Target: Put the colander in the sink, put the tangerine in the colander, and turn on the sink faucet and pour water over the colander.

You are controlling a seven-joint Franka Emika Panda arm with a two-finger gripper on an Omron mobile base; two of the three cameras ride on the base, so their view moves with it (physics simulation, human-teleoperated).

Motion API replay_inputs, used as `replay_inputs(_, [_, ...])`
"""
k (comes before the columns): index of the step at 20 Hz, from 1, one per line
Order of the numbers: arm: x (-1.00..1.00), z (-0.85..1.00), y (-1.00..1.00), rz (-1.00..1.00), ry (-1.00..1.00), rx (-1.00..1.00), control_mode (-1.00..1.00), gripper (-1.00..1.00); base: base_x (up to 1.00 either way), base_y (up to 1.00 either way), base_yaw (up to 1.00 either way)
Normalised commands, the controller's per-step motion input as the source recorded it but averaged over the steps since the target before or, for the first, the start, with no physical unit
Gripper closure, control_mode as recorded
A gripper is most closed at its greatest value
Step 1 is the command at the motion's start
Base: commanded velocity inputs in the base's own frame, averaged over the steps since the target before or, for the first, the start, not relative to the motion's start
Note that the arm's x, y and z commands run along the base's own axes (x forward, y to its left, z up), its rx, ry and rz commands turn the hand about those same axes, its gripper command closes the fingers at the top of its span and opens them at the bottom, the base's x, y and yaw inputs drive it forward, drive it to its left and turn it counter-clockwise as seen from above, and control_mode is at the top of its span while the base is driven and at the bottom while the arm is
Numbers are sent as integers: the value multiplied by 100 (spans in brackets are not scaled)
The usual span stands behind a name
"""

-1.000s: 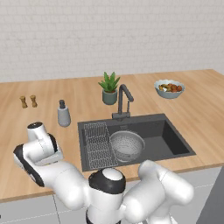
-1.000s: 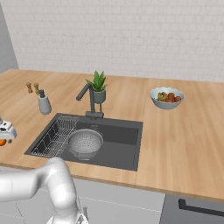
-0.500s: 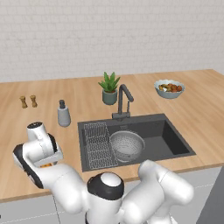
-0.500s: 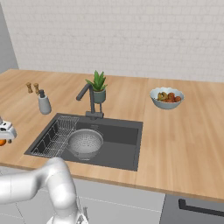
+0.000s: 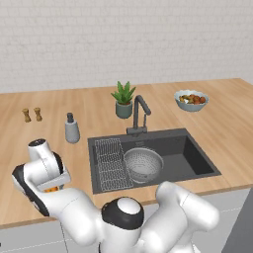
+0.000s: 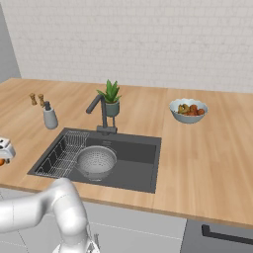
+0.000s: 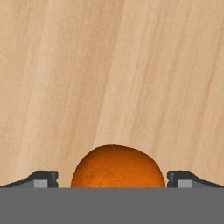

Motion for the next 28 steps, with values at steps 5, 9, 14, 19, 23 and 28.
replay_inputs(5, [-6, -3, 0, 0, 0, 0, -100, -100, 0, 0, 0])
replay_inputs(9, [0, -7, 0, 0, 0, 0, -100, 100, 0, 0, 0])
replay_inputs(14, [0, 0, 0, 0, 0, 0, -100, 100, 0, 0, 0])
replay_inputs(19, [-1, 0, -1, 0, 0, 0, -100, 100, 0, 0, 0])
replay_inputs(23, [-8, 18, -41, 0, -3, 0, -100, 100, 0, 0, 0])
replay_inputs(28, [-11, 20, -83, 0, -2, 0, -100, 100, 0, 0, 0])
